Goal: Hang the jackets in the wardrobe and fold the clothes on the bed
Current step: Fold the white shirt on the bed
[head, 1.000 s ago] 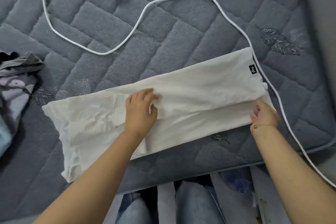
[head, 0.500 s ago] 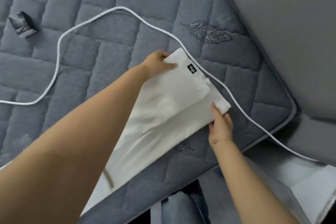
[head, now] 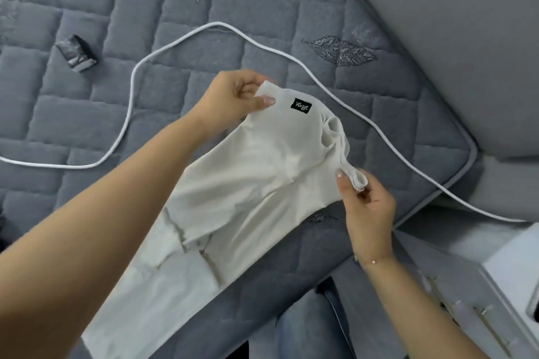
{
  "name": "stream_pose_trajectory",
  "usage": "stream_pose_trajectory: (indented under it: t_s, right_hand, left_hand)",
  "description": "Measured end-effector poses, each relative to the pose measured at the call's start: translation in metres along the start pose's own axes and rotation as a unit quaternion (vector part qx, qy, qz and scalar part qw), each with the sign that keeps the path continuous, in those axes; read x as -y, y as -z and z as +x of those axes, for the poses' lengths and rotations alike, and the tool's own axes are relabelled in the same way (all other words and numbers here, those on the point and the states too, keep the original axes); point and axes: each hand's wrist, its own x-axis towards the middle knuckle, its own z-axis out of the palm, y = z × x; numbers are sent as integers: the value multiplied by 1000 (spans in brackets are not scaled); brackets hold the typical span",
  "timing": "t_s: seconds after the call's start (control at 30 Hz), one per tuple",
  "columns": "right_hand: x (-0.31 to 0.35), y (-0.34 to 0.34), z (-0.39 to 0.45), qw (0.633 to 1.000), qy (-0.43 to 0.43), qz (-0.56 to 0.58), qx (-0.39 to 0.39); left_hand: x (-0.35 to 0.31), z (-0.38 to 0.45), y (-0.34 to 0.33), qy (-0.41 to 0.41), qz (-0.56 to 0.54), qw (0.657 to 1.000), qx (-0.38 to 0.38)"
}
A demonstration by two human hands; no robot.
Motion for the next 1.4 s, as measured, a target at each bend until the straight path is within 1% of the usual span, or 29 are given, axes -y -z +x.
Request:
stream_pose_trajectory:
  t_s: [0.07, 0.1, 0.17, 0.23, 0.3, 0.37, 0.47, 0.57, 0.67, 0.77, 0.83, 0.9, 0.93, 0.97, 1.0, 1.03, 1.07, 1.1, 1.13, 1.17, 1.2, 1.23, 1.27, 1.3, 1.33, 1.37, 1.4]
  right_hand:
    - [11, -16, -45, 993, 97, -55, 44]
    - [14, -26, -69, 982, 150, -88, 68]
    - [13, -53, -120, 962, 216, -127, 111]
    - [2, -82, -167, 950, 234, -136, 154]
    - [-18, -119, -217, 938, 231, -144, 212]
    - [-44, -153, -261, 921, 226, -163, 270]
    - [-86, -195, -310, 893, 234, -206, 325]
    - [-120, -221, -336, 862, 250, -266, 350]
    - [-143, -231, -345, 855, 228, -293, 361]
    - [-150, -236, -350, 846, 235, -305, 369]
    - [-151, -242, -351, 832, 262, -309, 378]
    - [-156, -243, -353, 806, 314, -325, 382]
    - [-160, -240, -354, 791, 334, -341, 382]
    - [-165, -235, -355, 777, 347, -361, 381]
    - [-170, -229, -356, 760, 356, -387, 382]
    - [-174, -224, -357, 739, 366, -418, 382]
    - [-177, -221, -357, 715, 376, -450, 380]
    - [-180, -222, -356, 694, 383, -480, 375]
    - [-182, -225, -354, 680, 384, -502, 371]
    - [-182, -231, -351, 672, 384, -517, 366]
    - [-180, -239, -346, 665, 389, -527, 359]
    - [-178, -246, -342, 660, 405, -531, 345]
    - [-175, -253, -336, 662, 427, -520, 329]
    - [-172, -258, -330, 675, 447, -494, 318]
    - [-168, -261, -323, 696, 456, -454, 318]
    - [-164, -263, -317, 723, 449, -406, 333]
    - [-159, -262, -312, 752, 424, -356, 358]
  left_hand:
    - [9, -55, 34, -24, 16, 1000, 2]
    - [16, -85, 52, -26, 32, 999, -1]
    - [40, -147, 90, -21, 83, 996, -19]
    - [70, -198, 123, -13, 155, 987, -37]
    - [111, -249, 155, 0, 215, 975, -50]
    - [156, -290, 179, 5, 255, 965, -61]
    - [224, -333, 201, -7, 315, 946, -69]
    - [278, -353, 210, 0, 327, 939, -104]
    - [309, -360, 212, -26, 323, 937, -133]
    - [326, -363, 214, -39, 336, 926, -166]
    - [331, -364, 215, -29, 343, 919, -194]
    - [330, -363, 212, -1, 338, 921, -195]
    - [329, -362, 208, 23, 315, 928, -199]
    - [327, -361, 206, 55, 266, 939, -210]
    - [323, -359, 205, 97, 187, 951, -227]
    - [318, -355, 205, 129, 106, 957, -238]
    - [316, -352, 204, 149, 48, 956, -247]
    - [313, -349, 203, 155, 33, 958, -237]
    - [313, -344, 202, 153, 57, 963, -216]
    - [313, -340, 201, 161, 111, 963, -184]
    - [313, -337, 199, 181, 186, 954, -151]
    - [314, -334, 196, 196, 263, 935, -134]
    - [314, -331, 192, 209, 306, 920, -128]
    - [314, -329, 189, 214, 320, 914, -130]
    - [315, -328, 187, 218, 307, 916, -135]
    - [315, -330, 185, 222, 265, 927, -144]
    - [314, -333, 182, 218, 204, 941, -159]
